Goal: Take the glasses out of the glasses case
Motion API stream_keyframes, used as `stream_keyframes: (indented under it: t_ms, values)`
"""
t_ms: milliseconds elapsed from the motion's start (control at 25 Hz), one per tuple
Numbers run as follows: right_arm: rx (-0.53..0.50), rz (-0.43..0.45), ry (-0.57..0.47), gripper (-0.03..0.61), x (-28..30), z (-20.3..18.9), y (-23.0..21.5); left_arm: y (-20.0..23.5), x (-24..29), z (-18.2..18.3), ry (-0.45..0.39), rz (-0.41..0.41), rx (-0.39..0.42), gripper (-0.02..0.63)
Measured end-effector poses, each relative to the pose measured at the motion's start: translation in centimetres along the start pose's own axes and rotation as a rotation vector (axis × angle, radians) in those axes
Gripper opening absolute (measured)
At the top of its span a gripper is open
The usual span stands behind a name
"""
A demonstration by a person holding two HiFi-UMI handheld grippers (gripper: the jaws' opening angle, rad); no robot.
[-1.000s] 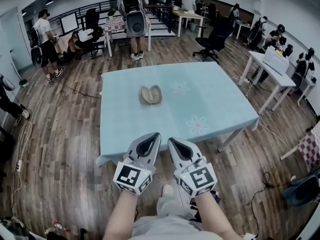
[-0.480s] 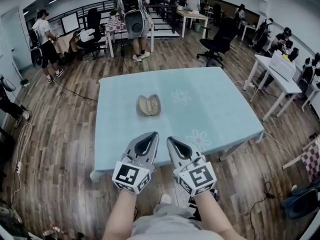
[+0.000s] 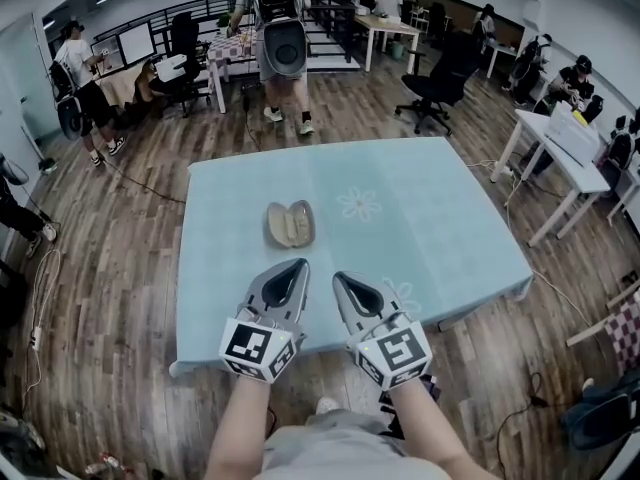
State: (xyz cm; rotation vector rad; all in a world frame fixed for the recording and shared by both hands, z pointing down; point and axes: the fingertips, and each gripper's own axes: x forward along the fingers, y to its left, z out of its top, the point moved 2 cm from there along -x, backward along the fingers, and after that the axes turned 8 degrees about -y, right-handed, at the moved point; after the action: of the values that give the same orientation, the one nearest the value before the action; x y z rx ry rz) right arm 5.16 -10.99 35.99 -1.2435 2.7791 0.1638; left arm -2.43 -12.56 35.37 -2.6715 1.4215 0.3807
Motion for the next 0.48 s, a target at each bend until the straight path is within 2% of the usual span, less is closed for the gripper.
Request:
stream_keyframes:
  t_ms: [480]
  values:
    - [0.012, -0.004, 0.001, 0.006, 2.2, -0.7, -2.9, 3.3, 3.0, -1.1, 0.051, 0.041, -0.007, 0.008]
